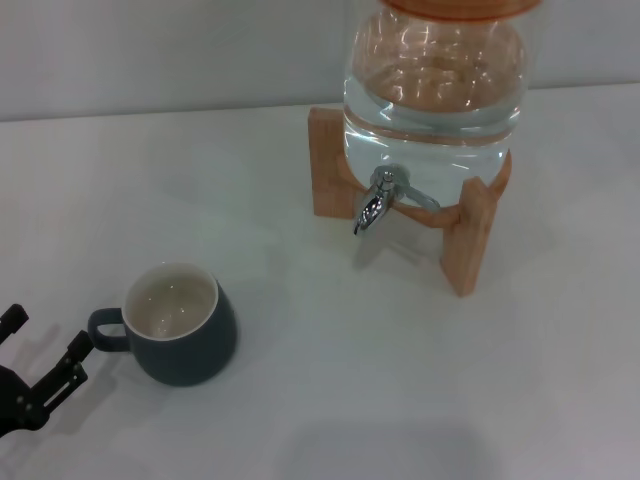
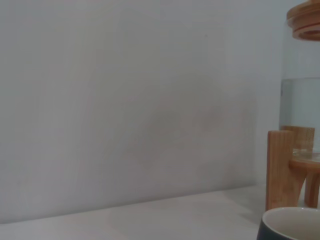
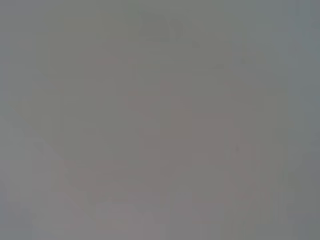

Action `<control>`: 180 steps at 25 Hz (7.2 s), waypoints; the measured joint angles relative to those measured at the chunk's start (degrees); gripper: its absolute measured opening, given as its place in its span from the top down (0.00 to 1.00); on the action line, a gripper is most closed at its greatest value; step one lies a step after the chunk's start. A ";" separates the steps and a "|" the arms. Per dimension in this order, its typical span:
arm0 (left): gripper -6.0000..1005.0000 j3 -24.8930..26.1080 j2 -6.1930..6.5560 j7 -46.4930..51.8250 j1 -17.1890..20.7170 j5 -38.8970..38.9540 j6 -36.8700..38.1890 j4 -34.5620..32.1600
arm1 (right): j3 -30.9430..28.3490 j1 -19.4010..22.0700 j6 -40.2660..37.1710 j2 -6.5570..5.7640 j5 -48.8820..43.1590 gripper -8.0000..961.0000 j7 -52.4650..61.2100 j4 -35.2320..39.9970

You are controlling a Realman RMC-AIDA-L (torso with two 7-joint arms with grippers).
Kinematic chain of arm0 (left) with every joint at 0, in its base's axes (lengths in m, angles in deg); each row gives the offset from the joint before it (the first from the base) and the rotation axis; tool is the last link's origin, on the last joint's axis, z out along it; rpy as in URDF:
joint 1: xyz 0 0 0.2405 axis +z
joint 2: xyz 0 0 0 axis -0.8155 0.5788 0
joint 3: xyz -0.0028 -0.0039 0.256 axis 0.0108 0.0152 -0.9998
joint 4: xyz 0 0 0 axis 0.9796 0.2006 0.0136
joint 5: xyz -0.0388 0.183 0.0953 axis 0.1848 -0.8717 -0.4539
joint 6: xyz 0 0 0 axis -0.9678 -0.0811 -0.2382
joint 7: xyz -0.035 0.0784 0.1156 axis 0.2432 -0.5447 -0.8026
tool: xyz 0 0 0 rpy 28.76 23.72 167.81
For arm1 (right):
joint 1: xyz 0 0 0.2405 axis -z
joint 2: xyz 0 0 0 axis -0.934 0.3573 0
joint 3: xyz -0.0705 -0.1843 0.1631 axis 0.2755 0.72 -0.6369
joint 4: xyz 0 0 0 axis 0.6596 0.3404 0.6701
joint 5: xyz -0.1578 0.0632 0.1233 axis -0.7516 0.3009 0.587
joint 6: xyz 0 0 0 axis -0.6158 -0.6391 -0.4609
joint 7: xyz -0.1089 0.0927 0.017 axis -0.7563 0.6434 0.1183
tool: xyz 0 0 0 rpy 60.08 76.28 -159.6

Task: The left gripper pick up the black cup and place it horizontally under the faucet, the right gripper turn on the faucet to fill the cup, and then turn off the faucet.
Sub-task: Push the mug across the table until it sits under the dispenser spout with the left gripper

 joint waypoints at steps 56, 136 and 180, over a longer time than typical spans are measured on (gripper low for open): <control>0.14 0.12 0.12 -1.80 -3.56 2.21 4.30 4.91 | -0.43 0.47 0.60 -0.05 0.00 0.12 0.01 0.04; 0.14 0.04 -0.09 -4.01 -5.14 5.38 5.49 9.40 | -0.51 1.02 1.53 -0.31 0.00 0.12 0.01 0.25; 0.14 0.11 0.09 -3.99 -7.98 7.20 7.33 9.97 | -0.60 1.26 1.75 -0.52 0.00 0.12 0.01 0.04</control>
